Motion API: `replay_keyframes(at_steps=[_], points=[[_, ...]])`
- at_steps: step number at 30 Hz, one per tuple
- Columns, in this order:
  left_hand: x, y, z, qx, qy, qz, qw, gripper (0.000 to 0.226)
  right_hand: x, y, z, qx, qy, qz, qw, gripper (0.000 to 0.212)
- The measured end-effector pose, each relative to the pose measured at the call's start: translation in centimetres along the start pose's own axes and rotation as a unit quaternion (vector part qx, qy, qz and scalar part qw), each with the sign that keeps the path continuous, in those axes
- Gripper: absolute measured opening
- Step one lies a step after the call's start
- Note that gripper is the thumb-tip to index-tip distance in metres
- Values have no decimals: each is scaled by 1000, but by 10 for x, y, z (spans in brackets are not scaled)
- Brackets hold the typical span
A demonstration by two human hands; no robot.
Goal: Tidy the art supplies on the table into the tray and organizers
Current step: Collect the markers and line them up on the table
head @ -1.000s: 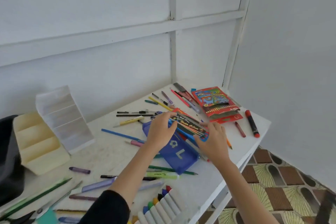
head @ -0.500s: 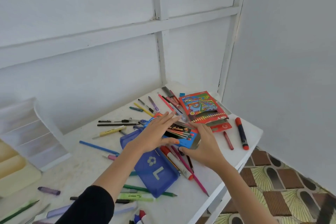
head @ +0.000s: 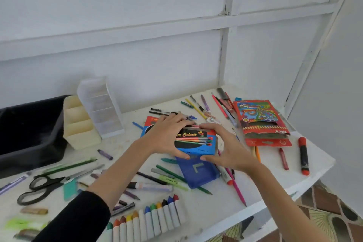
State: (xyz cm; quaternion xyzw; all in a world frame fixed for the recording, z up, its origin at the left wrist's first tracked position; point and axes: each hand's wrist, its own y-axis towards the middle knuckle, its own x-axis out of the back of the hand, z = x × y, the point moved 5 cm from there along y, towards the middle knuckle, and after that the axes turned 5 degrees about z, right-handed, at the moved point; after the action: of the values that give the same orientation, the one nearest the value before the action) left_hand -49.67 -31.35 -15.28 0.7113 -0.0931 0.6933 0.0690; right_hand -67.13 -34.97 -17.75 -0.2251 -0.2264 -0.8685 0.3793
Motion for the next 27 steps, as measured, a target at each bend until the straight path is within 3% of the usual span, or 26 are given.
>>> replay_keyframes(at_steps=[8,12,15,18,20,23,27], points=[[-9,-116,40,126,-11,-59,990,94,-73,2,39,43,-4,6,999,83],[-16,-185,59,198,-27,-73,977,99,-112,-13,55,19,14,-30,999,61],[-25,-234,64,238,-54,-82,966,104,-147,-27,61,20,-26,51,998,47],[-33,-273,68,263,-84,-77,958,111,-181,-39,65,24,-93,191,977,66],[-36,-294,70,272,-92,-67,956,110,-195,-45,64,30,-151,243,958,79],[-42,-320,70,279,-106,-49,953,111,-201,-48,65,52,-192,246,949,79],[-49,-343,67,272,-128,-24,954,113,-200,-47,66,52,-159,222,961,66]])
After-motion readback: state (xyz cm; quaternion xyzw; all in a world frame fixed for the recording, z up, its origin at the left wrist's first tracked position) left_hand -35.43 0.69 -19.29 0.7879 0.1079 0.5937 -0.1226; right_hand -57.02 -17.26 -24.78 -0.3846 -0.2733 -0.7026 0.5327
